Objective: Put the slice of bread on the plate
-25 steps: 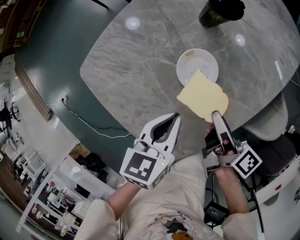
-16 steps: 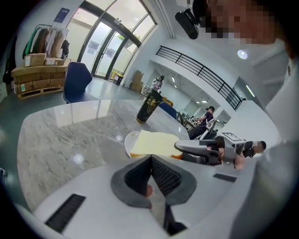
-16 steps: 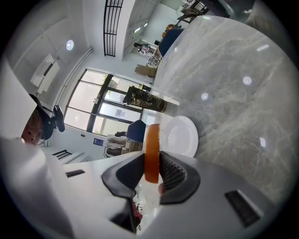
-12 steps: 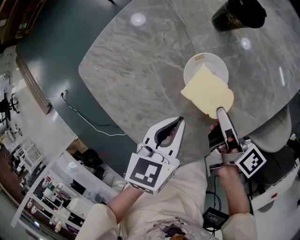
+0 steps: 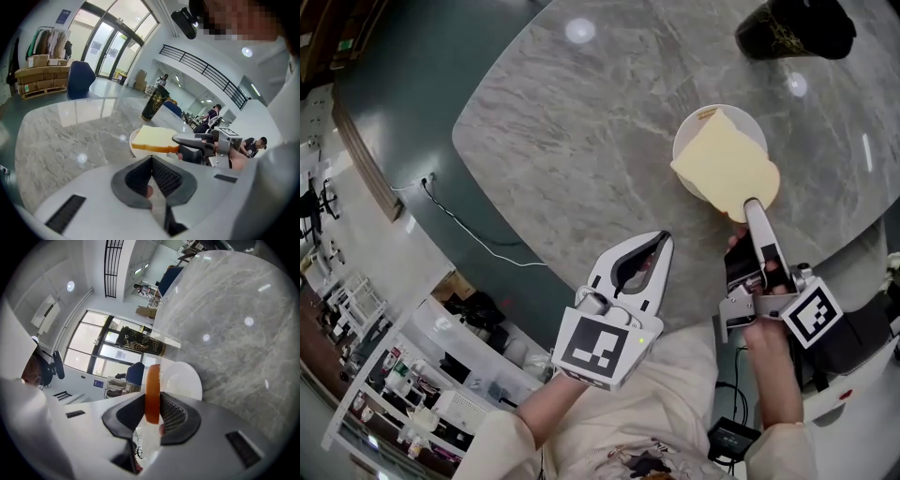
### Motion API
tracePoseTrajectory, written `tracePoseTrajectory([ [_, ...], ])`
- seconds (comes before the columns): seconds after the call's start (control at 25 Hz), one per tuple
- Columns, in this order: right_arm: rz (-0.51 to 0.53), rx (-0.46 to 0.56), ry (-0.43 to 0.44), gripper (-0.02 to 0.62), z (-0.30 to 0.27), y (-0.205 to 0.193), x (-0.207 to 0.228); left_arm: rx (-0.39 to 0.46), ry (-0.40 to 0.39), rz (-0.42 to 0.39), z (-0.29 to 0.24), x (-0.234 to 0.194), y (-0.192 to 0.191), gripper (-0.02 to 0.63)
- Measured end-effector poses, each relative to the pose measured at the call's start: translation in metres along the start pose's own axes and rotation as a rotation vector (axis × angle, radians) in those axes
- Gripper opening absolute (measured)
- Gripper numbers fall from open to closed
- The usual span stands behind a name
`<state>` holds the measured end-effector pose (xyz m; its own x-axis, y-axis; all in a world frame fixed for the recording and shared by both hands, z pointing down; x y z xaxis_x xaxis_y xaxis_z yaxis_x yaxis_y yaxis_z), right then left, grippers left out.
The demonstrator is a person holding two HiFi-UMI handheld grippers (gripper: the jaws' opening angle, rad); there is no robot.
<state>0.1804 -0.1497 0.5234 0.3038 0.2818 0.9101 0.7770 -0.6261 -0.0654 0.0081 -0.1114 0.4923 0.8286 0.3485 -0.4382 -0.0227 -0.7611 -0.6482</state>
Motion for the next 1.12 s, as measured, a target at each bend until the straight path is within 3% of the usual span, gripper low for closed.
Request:
tracePoseTrajectory([
  [0.44, 0.004, -0.004, -0.051, 0.095, -0.009, 0.007, 0.007, 0.001, -0.011, 0.000, -0.013, 0.000, 0.005, 0.011],
  [0.76, 0.135, -0.033, -0.135, 0.098, -0.011, 0.007, 0.009, 0.000, -0.002, 0.005, -0.014, -0.002, 0.006, 0.011],
  [0.8, 0.147, -0.036, -0.142, 0.105, -0.012, 0.007, 0.009, -0.004, -0.002, 0.007, -0.015, -0.002, 0.005, 0.011],
  [0.96, 0.234, -0.084, -0.196, 0.243, -0.016, 0.002, 0.014, -0.017, -0.004, 0.020, -0.016, -0.004, 0.002, 0.011],
  [1.12, 0.397, -0.101, -0.290, 0.280, -0.018, 0.001, 0.016, -0.029, -0.005, 0.023, -0.017, -0.005, -0.002, 0.011],
])
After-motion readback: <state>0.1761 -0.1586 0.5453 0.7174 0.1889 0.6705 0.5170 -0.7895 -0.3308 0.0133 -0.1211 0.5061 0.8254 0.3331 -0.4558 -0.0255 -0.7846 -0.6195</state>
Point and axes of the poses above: the fingertips, and each gripper's own axes: z backward along the fingers, x to its right, y out of its top, the point moved 5 cm from there along z, backward along the fingers, and after that the axes turned 5 degrees about -z, right-handed, at the moved point
